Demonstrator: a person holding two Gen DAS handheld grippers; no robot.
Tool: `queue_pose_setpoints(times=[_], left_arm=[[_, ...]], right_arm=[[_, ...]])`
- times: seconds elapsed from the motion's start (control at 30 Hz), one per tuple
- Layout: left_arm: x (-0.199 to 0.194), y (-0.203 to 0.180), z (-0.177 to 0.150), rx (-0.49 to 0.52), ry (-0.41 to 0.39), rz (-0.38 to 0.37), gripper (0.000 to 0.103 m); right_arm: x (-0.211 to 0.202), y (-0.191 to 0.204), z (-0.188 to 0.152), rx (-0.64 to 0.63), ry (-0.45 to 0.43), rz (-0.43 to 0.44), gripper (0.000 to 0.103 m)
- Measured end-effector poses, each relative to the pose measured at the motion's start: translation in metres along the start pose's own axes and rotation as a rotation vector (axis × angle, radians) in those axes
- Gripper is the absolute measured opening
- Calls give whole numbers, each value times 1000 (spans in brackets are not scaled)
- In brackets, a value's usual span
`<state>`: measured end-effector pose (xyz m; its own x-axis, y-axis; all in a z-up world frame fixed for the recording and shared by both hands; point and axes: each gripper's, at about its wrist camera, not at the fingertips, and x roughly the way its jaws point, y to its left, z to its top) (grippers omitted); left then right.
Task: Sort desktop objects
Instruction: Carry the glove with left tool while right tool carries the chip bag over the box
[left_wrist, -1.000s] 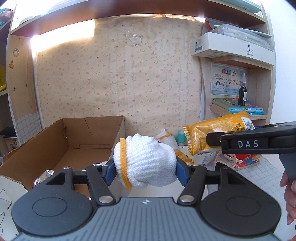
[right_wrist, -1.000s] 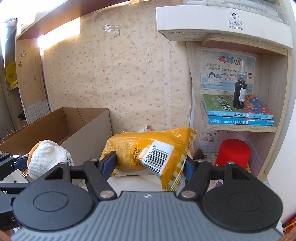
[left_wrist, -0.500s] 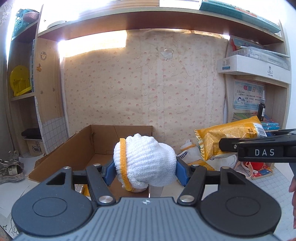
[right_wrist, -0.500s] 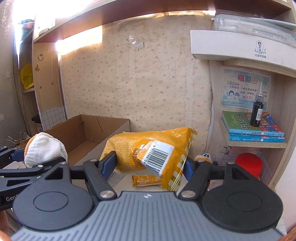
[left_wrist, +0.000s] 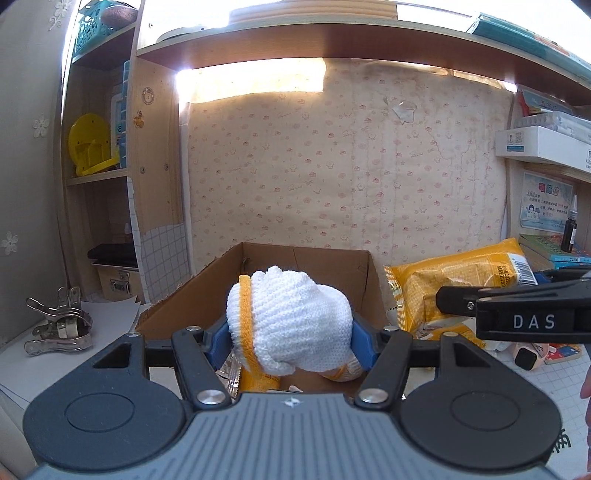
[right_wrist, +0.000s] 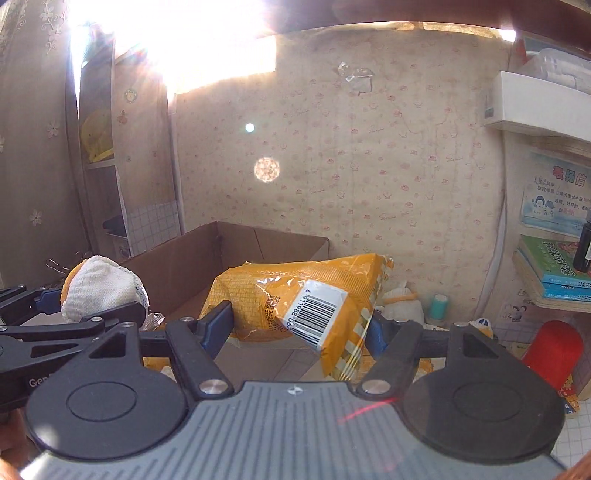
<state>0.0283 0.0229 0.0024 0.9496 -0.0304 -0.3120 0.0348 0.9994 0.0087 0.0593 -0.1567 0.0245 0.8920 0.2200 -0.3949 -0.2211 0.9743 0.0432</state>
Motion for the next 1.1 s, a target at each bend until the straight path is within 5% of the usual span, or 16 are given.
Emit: queue_pose_setpoints(times=[0.53, 1.1], left_arm=[[31, 45, -5, -27, 54, 78, 66], [74, 54, 6, -27, 87, 105, 66]], right_arm=[[50, 43, 10, -36, 49, 78, 70], [105, 50, 19, -29, 97, 70, 70]])
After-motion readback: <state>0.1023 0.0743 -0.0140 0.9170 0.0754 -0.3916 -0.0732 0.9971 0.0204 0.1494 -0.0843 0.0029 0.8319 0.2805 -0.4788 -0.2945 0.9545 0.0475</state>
